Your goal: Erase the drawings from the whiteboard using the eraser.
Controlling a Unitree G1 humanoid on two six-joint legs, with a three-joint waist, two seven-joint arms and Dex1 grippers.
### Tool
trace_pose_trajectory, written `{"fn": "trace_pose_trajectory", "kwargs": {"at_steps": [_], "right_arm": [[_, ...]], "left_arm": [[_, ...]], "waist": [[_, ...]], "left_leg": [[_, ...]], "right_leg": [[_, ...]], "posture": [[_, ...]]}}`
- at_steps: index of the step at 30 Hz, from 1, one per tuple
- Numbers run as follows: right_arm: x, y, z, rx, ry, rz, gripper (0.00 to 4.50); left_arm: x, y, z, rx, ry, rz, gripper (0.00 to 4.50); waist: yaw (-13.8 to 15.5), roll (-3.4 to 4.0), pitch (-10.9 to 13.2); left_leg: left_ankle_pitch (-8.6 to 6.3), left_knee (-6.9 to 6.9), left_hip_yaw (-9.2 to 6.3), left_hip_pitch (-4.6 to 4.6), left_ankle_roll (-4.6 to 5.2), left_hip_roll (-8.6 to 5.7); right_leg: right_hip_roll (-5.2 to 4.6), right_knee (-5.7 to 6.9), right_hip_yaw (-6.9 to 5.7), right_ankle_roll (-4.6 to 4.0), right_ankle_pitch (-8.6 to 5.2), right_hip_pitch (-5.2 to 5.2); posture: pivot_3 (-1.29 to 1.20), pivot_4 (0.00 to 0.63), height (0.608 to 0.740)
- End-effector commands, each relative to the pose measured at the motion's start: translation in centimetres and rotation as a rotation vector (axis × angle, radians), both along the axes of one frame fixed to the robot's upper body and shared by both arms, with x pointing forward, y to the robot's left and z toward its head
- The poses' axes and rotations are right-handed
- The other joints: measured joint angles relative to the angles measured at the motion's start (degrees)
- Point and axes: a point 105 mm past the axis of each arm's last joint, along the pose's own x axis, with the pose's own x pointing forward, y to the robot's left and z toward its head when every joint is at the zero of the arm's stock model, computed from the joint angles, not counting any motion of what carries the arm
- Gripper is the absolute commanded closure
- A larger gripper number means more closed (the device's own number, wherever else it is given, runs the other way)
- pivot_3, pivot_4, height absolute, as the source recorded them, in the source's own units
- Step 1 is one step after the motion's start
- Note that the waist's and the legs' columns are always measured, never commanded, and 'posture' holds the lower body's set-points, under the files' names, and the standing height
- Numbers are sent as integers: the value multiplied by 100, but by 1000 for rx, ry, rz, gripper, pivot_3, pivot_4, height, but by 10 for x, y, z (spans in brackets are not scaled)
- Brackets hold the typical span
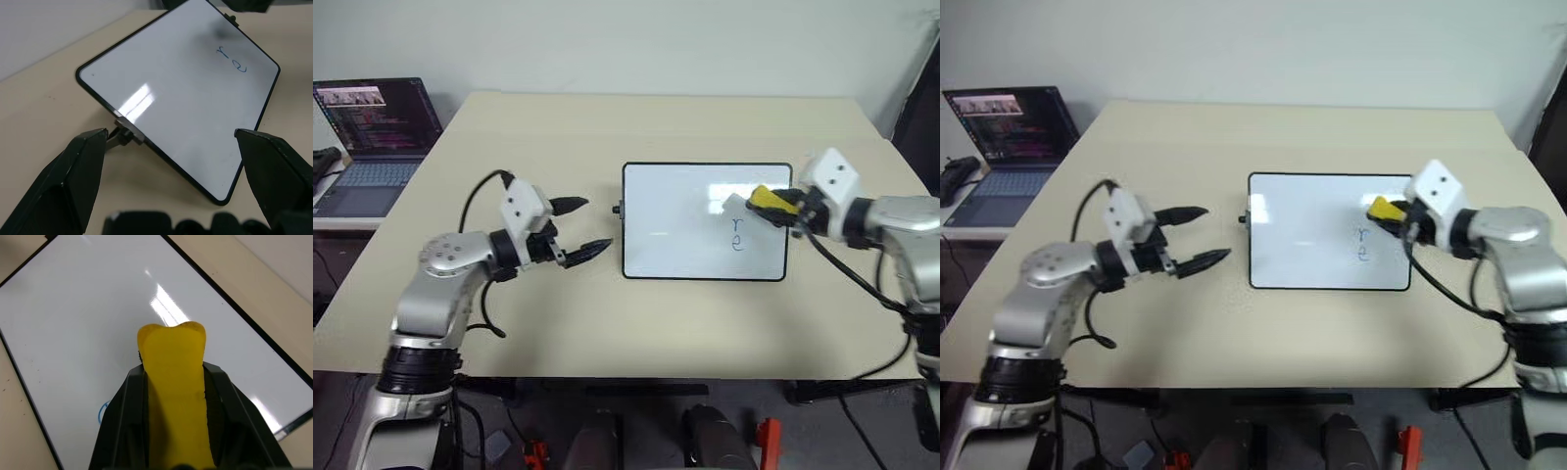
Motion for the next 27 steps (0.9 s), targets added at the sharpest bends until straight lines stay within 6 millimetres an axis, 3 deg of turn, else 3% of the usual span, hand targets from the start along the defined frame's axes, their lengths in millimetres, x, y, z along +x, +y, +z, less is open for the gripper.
{"fn": "trace_pose_trajectory", "kwargs": {"at_steps": [1,6,15,27], "right_arm": [[-21,-14,7,-77,-13,26,3413],[-23,-26,1,-131,-9,-5,3413],[-15,-23,2,-139,-24,2,3413],[-20,-27,-10,-176,34,15,3413]], "left_arm": [[-3,11,16,11,-42,19,0],[-4,11,6,54,-3,10,0],[-7,4,15,24,-16,-5,0],[-14,6,11,50,11,6,0]], "waist": [[27,0,0],[2,0,0],[5,-1,1],[16,-1,1]], "left_leg": [[-1,-9,5,0,1,-2],[-1,-14,28,9,2,-1],[0,-13,31,14,1,2],[0,-14,29,14,1,2]], "right_leg": [[-2,-9,0,1,-2,-1],[-3,-5,8,0,-1,1],[1,6,9,-3,1,2],[1,6,9,-4,1,2]], "posture": [[0,150,740],[0,150,740],[0,150,740],[0,150,740]]}}
